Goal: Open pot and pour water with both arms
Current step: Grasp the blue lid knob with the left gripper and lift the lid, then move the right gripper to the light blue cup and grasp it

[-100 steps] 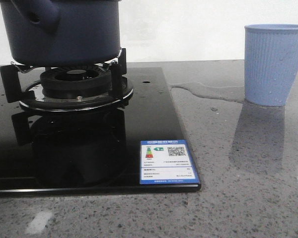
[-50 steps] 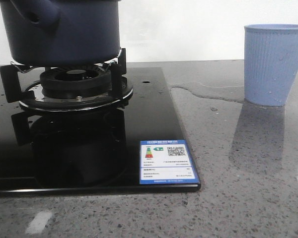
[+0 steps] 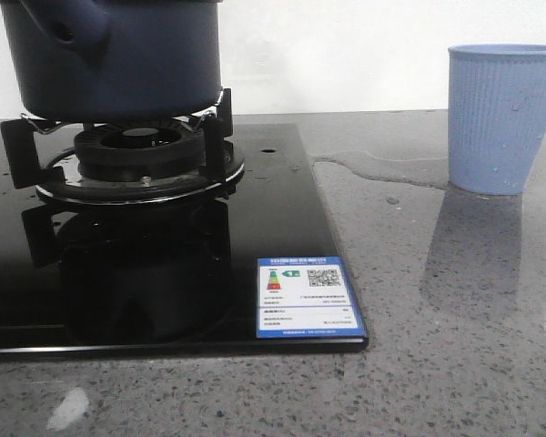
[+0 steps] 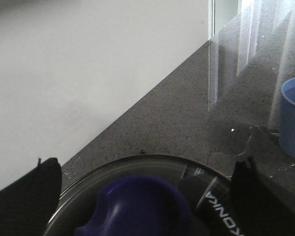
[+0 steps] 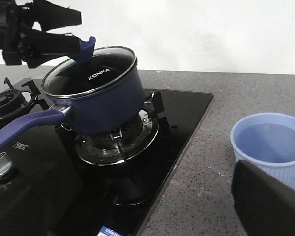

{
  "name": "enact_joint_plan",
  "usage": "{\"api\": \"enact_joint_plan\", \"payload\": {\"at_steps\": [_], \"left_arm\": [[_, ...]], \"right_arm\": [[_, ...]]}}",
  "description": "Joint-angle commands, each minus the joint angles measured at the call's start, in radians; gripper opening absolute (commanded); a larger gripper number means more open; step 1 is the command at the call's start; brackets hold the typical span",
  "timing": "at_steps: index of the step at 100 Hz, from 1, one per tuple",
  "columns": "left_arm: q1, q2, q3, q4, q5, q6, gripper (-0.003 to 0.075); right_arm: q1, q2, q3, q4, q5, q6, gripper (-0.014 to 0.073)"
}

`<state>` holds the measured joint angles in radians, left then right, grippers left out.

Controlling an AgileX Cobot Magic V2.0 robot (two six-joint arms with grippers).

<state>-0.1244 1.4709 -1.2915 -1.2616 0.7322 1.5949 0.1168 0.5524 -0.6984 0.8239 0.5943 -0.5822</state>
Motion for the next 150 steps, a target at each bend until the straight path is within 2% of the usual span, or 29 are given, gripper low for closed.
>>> {"api": "enact_joint_plan", "payload": {"at_steps": [1, 22, 31, 43, 65, 77, 106, 124, 150], "left_arm": [[0.023, -0.019, -0.013, -0.064, -0.013, -0.001, 0.0638], [0.04, -0.011, 0.028, -0.081, 0.009, 0.014, 0.0636], [0.027, -0.009, 0.037, -0.089, 0.016, 0.033, 0.0609], [0.007, -0.009, 0.043, -0.089, 0.018, 0.06, 0.0536], [-0.013, -0.009, 0.043, -0.089, 0.005, 0.062, 0.0346], [-0.013, -0.009, 0.043, -0.091, 0.005, 0.062, 0.0295], [0.005, -0.04, 0.029, -0.251, 0.016, 0.062, 0.0292], [0.041, -0.101, 0.013, -0.347, 0.073, 0.064, 0.0292], [0.071, -0.219, 0.013, -0.376, 0.091, 0.064, 0.0292]], "right_arm": [[-0.001, 0.014, -0.034, 0.022, -0.051, -0.015, 0.0641], [-0.001, 0.014, -0.034, 0.022, -0.054, -0.015, 0.0641], [-0.001, 0.014, -0.034, 0.022, -0.054, -0.015, 0.0641], [-0.001, 0.014, -0.034, 0.019, -0.054, -0.015, 0.0641], [-0.001, 0.014, -0.034, 0.001, -0.054, -0.015, 0.0641], [-0.001, 0.014, -0.034, -0.001, -0.065, -0.015, 0.0641], [-0.001, 0.014, -0.034, -0.052, -0.136, -0.015, 0.0641], [-0.001, 0.014, -0.034, -0.052, -0.168, -0.015, 0.0641], [-0.001, 0.018, 0.012, -0.128, -0.239, -0.015, 0.0641]]}}
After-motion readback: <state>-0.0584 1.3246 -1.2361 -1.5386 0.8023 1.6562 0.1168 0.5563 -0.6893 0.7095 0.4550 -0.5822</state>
